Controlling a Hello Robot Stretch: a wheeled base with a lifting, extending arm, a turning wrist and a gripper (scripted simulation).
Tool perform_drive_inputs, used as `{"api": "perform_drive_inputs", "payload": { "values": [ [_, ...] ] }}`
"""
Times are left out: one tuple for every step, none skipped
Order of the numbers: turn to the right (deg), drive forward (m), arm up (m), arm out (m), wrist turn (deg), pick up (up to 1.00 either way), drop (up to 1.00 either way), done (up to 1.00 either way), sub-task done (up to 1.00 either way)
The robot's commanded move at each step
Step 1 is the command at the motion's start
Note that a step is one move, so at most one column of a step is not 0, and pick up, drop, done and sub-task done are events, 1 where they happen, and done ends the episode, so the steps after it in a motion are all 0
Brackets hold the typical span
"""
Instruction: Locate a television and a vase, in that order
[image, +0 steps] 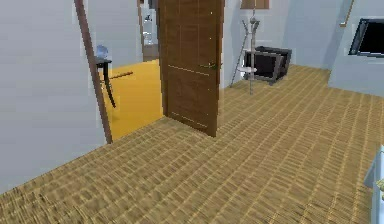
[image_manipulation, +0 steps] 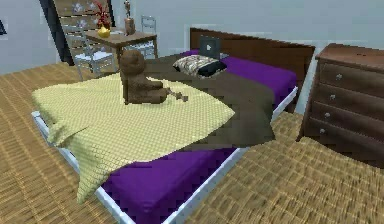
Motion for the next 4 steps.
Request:
{"api": "perform_drive_inputs", "payload": {
  "values": [
    [6.0, 0.00, 0.00, 0.00, 0.0, 0.00, 0.00, 0.00, 0.00],
    [0.0, 0.70, 0.00, 0.00, 0.0, 0.00, 0.00, 0.00, 0.00],
    [39.0, 0.00, 0.00, 0.00, 0.0, 0.00, 0.00, 0.00, 0.00],
    [0.0, 1.00, 0.00, 0.00, 0.0, 0.00, 0.00, 0.00, 0.00]
  ]
}}
